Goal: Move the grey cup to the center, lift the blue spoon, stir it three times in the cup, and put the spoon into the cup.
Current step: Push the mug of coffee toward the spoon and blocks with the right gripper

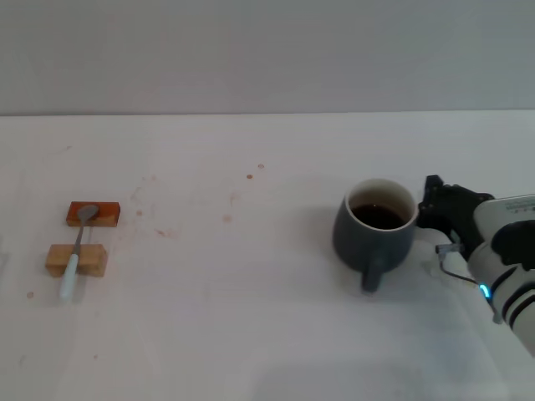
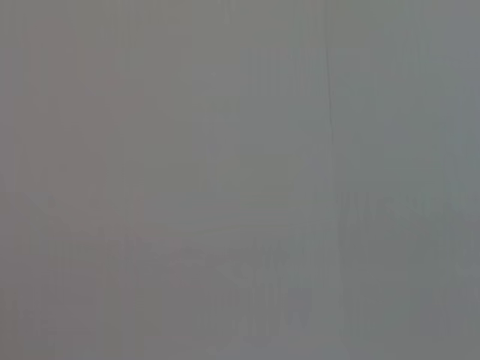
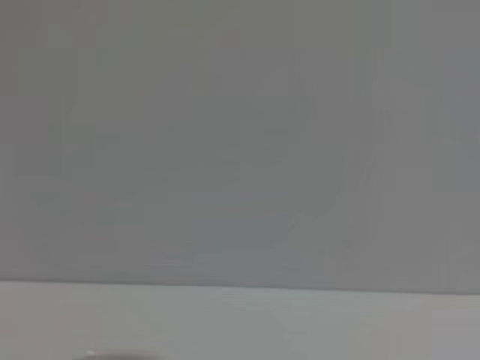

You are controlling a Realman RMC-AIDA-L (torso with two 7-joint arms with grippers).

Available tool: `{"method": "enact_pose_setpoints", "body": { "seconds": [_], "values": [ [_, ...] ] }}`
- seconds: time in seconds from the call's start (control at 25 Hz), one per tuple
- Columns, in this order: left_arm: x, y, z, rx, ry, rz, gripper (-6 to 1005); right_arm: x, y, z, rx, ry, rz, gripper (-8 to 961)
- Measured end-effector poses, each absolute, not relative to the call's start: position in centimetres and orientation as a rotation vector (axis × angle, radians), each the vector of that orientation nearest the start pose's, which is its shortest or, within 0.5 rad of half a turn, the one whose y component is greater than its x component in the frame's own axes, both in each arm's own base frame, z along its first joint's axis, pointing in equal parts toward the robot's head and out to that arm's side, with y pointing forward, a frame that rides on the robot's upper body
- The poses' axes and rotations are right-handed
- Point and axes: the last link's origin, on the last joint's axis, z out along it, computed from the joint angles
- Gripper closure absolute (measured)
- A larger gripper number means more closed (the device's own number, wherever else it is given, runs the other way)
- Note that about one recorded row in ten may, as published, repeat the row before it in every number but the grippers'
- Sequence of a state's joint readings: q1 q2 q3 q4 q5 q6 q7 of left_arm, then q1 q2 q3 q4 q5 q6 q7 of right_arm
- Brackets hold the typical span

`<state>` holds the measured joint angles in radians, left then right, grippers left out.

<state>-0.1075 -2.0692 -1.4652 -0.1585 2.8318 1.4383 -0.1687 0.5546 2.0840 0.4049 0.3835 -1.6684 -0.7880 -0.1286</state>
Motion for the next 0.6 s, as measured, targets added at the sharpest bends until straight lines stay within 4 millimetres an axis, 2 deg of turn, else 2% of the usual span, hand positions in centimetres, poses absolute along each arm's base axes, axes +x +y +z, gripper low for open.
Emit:
{"method": "enact_pose_setpoints", "body": {
  "seconds": [0.6],
  "values": [
    [-39.6, 21.8, 4.4, -1.326, -0.478, -0.622, 206, 25.6, 34.8, -11.7, -1.926, 0.732, 0.547, 955]
  ]
}}
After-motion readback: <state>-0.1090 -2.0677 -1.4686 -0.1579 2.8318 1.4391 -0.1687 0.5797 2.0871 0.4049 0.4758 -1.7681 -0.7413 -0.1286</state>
